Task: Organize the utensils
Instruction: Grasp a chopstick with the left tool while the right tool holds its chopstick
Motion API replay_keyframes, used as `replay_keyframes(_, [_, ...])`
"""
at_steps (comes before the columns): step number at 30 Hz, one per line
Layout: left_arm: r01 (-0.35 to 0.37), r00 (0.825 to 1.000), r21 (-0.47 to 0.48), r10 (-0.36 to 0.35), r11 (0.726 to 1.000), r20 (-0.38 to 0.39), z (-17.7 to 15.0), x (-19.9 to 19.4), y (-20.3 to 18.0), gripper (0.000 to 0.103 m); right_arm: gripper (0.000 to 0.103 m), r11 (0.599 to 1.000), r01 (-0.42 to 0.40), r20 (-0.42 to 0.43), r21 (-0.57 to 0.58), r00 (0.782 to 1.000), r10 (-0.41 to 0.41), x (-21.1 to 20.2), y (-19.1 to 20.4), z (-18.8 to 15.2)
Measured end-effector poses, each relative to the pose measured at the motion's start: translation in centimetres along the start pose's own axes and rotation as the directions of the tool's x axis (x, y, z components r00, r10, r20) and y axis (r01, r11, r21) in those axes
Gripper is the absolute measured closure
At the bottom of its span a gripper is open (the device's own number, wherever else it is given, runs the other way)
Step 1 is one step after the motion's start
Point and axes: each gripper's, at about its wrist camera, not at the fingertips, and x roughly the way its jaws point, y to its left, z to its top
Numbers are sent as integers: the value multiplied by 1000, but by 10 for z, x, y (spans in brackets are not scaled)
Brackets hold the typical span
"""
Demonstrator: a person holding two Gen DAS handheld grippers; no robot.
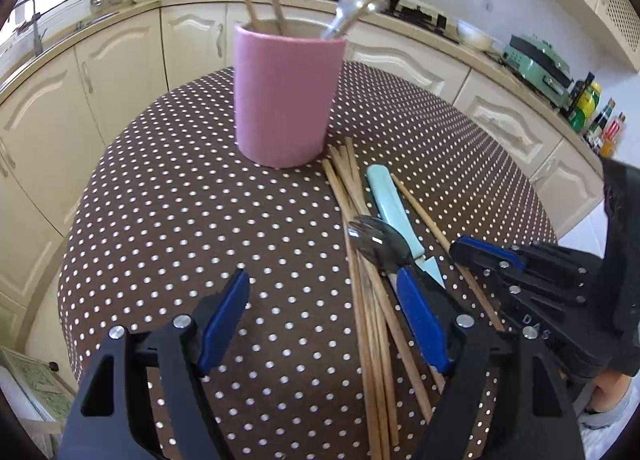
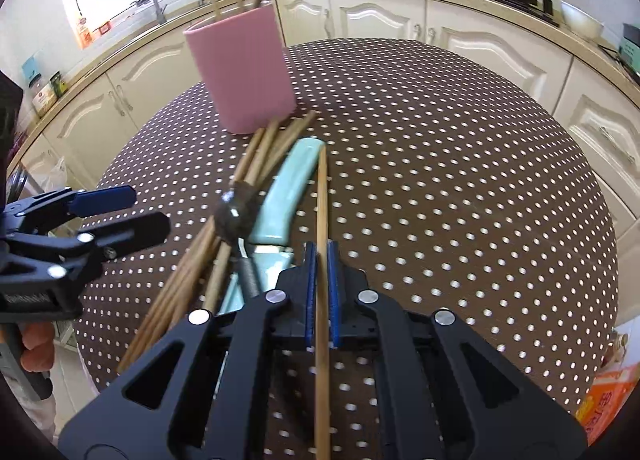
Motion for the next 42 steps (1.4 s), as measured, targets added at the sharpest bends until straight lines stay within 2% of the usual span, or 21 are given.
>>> replay_keyframes(2, [5,1000,12,-4,1000,-15,1,6,-5,29,97,1000,-7,2,10,1000,7,-1,-4,-1])
replay_keyframes(6, [-56,998,49,58,997,-38,1,18,-10,29,97,1000,-19,5,23,1000,19,-4,-9,-5])
replay_keyframes(10, [-78,995,50,81,996,-60,-1,24,-7,29,97,999,-37,7,32,999,37,-5,-13,-6])
replay_keyframes(14, [-93,993,36,95,995,-67,-6,19,8,29,97,999,-43,5,32,999,43,-5,-14,-5])
replay_keyframes(16, [-122,990,34,124,992,-66,-9,16,18,29,97,999,-44,1,29,999,44,-4,-15,-2])
replay_keyframes(19, [-121,990,21,122,992,-70,-11,12,28,29,97,999,-41,-13,19,999,41,-2,-13,2])
replay_keyframes(23, [-141,986,37,144,989,-85,-5,13,33,29,96,1000,-17,-55,-15,998,17,3,-7,13])
replay_keyframes(28, [-180,973,121,194,976,-123,18,32,20,29,96,999,-15,-156,-48,988,8,12,-2,29])
replay_keyframes(30, [-175,971,154,196,973,-138,25,36,15,34,96,997,-5,-216,-74,976,-11,21,1,36])
replay_keyframes(32, [-146,971,165,173,976,-163,34,40,9,49,96,994,6,-256,-110,966,-34,27,7,45])
replay_keyframes(37, [-93,968,193,135,977,-213,55,52,-4,69,96,988,8,-347,-154,936,-62,40,14,61])
replay_keyframes(38, [-83,968,201,127,976,-218,58,53,-6,76,96,988,7,-358,-156,931,-63,42,15,63])
replay_keyframes(39, [-76,968,204,121,976,-218,60,53,-8,81,96,988,6,-368,-155,928,-63,43,15,65])
replay_keyframes(41, [-61,971,206,106,977,-216,60,55,-10,96,96,990,7,-364,-139,930,-58,44,14,66])
replay_keyframes(42, [-54,972,203,98,978,-212,60,55,-10,97,96,991,9,-351,-131,935,-55,44,14,66])
